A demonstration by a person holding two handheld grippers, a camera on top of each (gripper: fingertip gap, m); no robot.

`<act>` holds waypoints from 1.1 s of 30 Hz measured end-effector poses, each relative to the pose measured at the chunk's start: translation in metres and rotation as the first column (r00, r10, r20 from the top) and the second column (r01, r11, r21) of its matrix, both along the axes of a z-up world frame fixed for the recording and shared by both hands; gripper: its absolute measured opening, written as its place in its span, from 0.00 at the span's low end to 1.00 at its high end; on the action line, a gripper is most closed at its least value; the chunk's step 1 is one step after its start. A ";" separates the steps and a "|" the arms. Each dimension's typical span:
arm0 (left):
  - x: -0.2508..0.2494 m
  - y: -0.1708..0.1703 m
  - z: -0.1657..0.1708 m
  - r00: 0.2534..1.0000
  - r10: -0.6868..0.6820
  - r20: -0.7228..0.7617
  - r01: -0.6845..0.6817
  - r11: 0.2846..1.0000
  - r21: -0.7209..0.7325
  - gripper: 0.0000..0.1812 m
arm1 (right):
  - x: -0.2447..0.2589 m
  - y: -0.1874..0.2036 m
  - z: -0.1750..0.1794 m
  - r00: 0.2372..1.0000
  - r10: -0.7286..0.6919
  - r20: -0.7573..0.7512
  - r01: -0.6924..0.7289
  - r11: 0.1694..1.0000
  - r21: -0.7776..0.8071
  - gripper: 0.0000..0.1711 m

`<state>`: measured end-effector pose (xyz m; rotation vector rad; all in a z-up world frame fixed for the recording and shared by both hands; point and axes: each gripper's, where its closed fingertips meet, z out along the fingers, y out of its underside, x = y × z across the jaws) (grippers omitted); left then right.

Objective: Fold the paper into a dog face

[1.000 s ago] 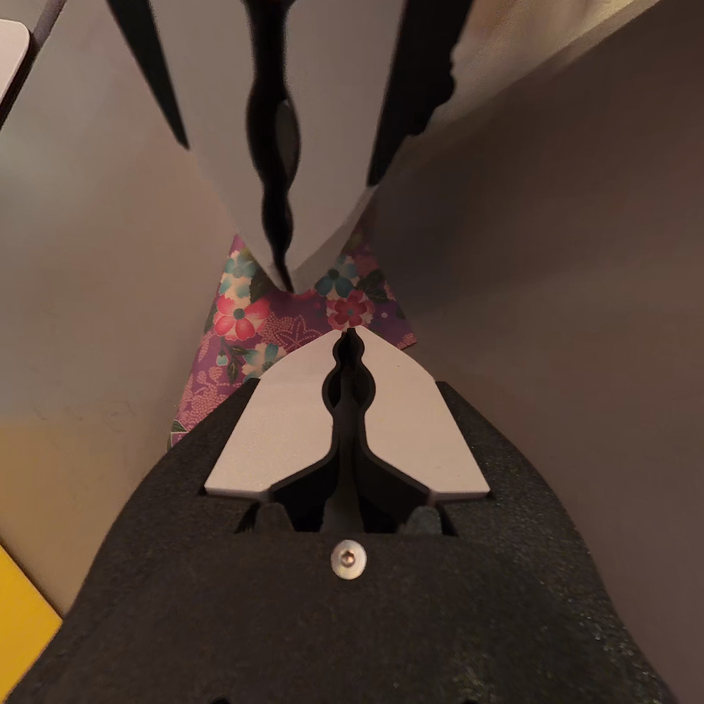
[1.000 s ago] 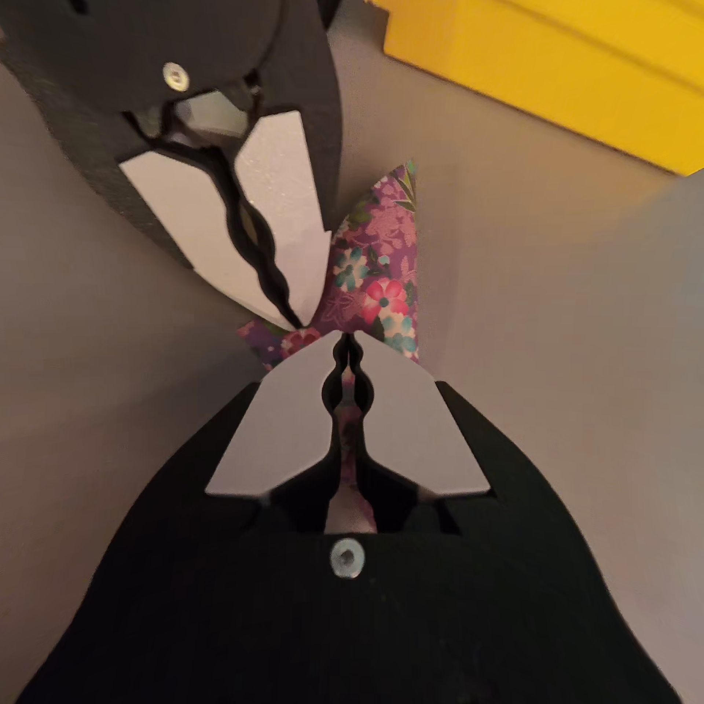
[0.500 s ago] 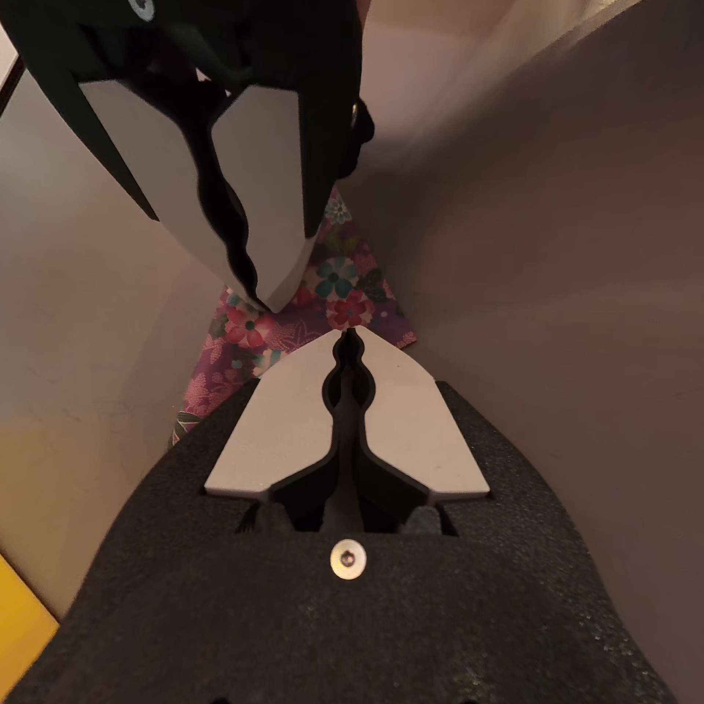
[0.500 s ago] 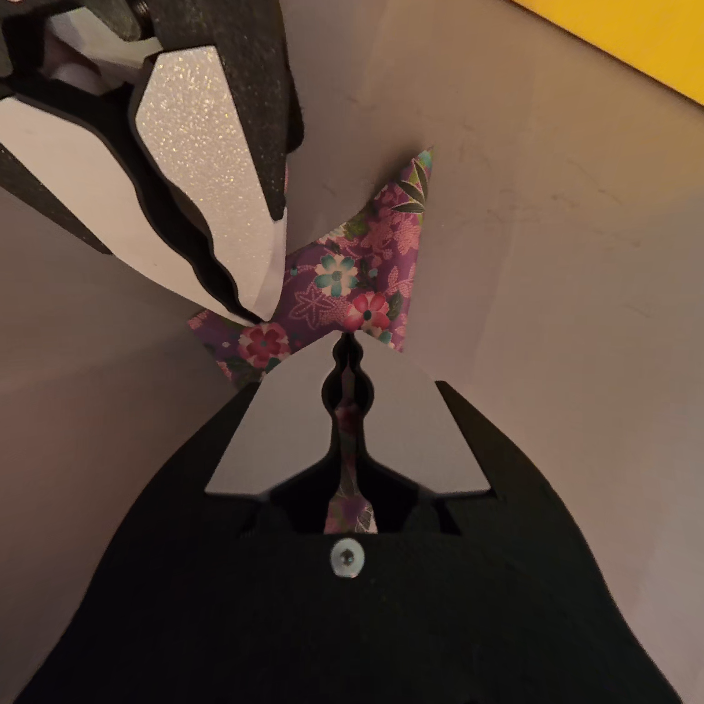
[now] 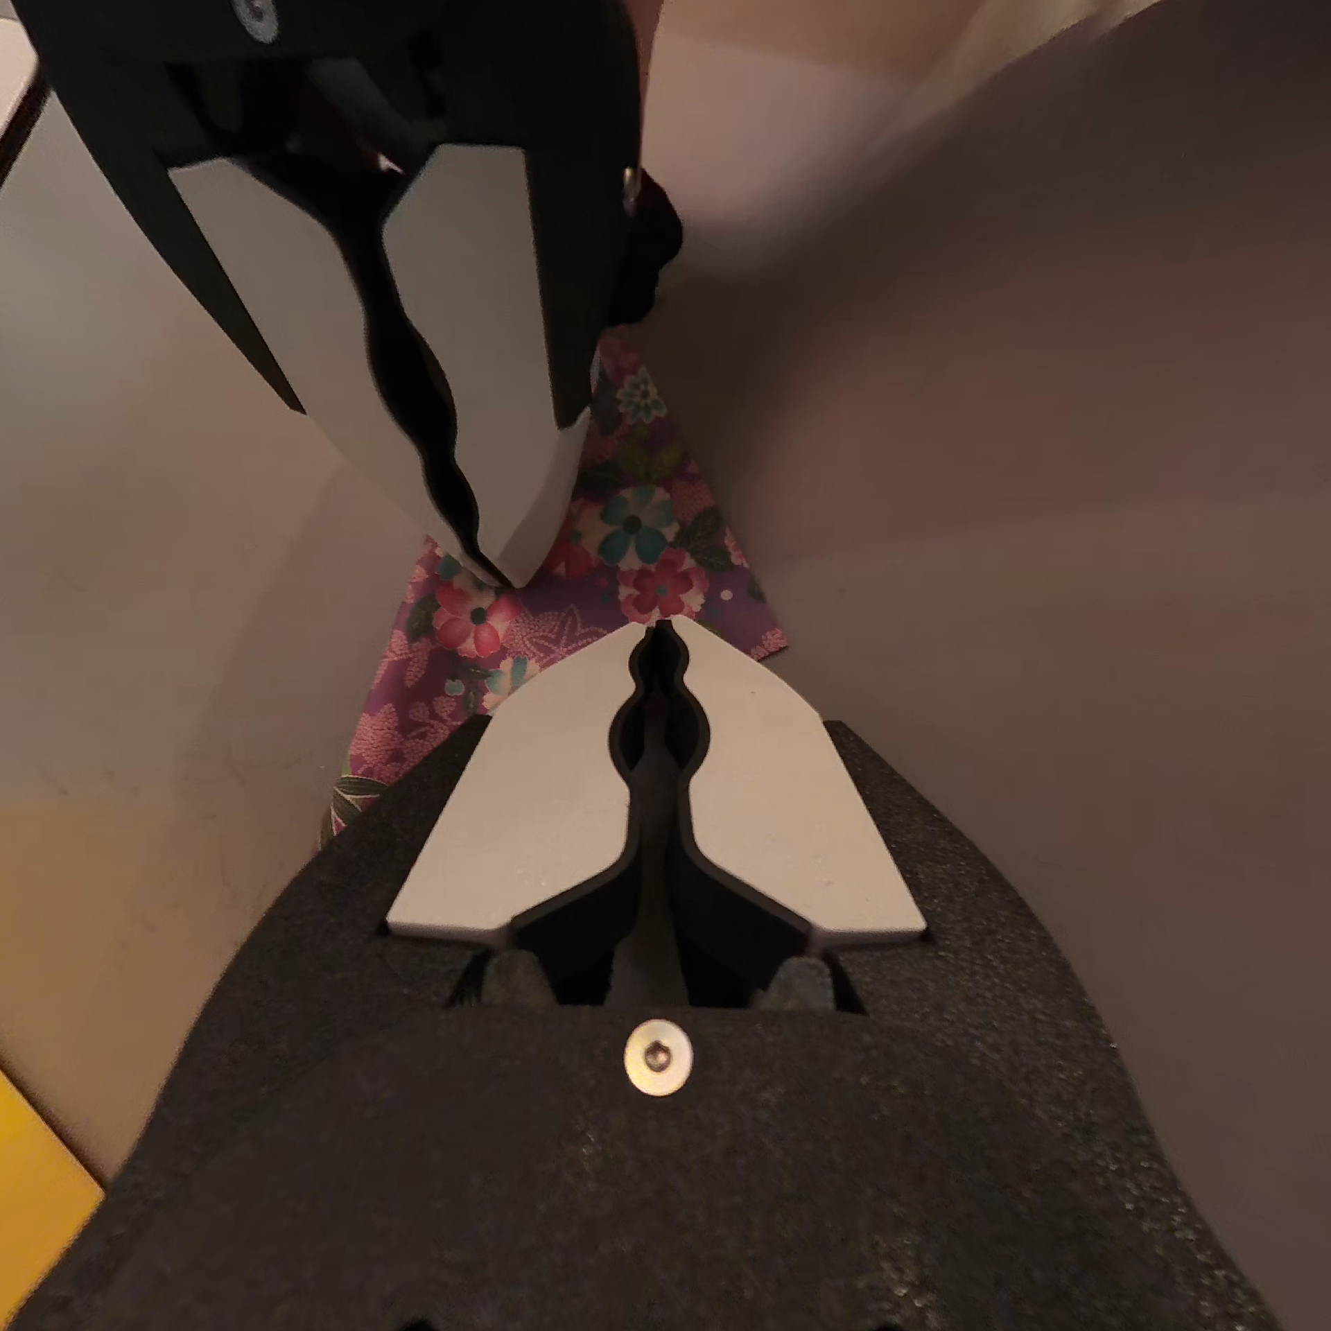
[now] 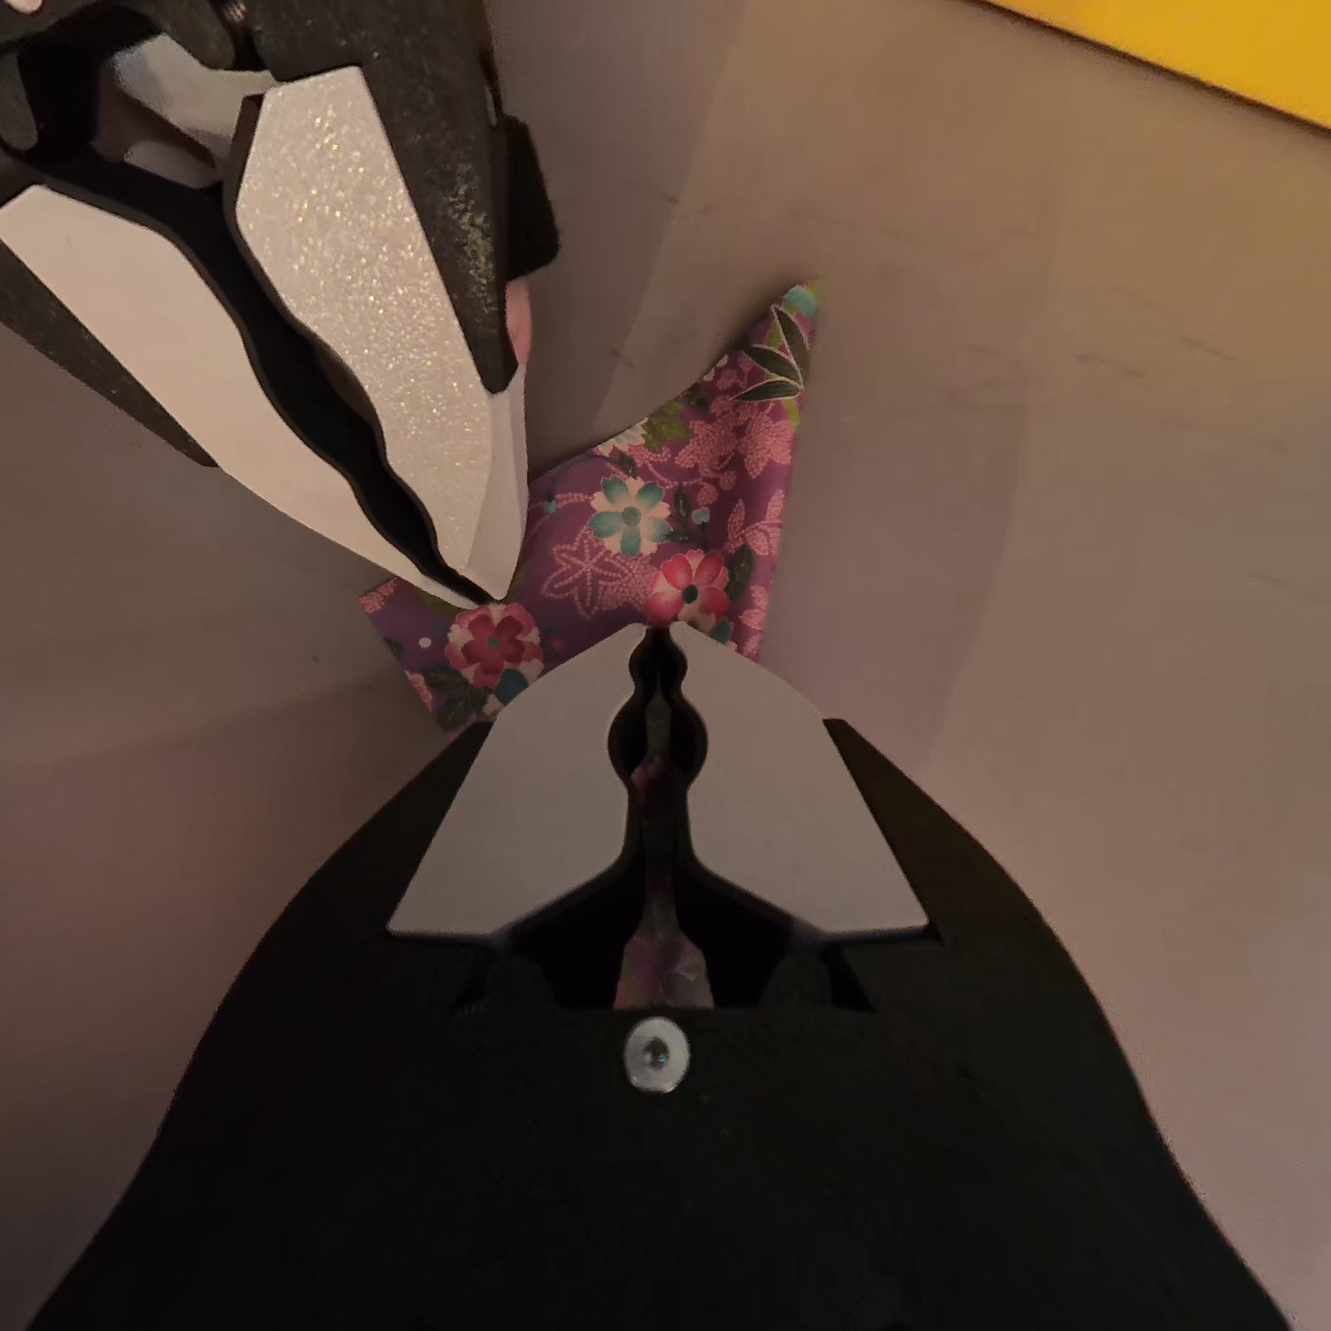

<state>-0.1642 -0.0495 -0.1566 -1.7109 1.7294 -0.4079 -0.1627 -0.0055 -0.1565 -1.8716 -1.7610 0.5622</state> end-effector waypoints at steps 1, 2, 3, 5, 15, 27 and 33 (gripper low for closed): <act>0.000 0.000 0.000 1.000 0.000 0.001 0.000 1.000 -0.003 0.00 | 0.000 0.000 0.000 1.000 0.005 -0.001 -0.005 0.999 -0.032 0.02; 0.000 0.000 0.000 1.000 0.000 0.003 0.000 1.000 -0.005 0.00 | 0.000 0.000 0.000 1.000 0.009 0.000 -0.009 0.997 -0.074 0.02; 0.000 0.000 0.000 1.000 0.001 0.004 -0.001 1.000 -0.007 0.00 | 0.000 0.000 0.000 1.000 0.012 0.000 -0.012 0.992 -0.125 0.02; 0.000 0.000 0.000 1.000 0.000 0.004 0.000 1.000 -0.010 0.00 | 0.000 -0.001 0.000 1.000 0.012 0.002 -0.011 0.966 -0.259 0.02; 0.000 0.000 0.000 1.000 0.001 0.006 -0.001 1.000 -0.013 0.00 | 0.000 -0.001 0.002 0.997 0.072 0.006 -0.045 0.687 -0.726 0.02; 0.000 0.000 0.000 1.000 0.006 0.012 -0.005 0.999 -0.035 0.00 | 0.006 0.012 0.002 0.989 0.142 0.037 -0.065 0.646 -0.761 0.02; 0.000 0.000 0.000 1.000 0.007 0.011 -0.006 1.000 -0.031 0.01 | 0.009 0.021 0.001 0.992 0.114 0.045 -0.046 0.691 -0.721 0.02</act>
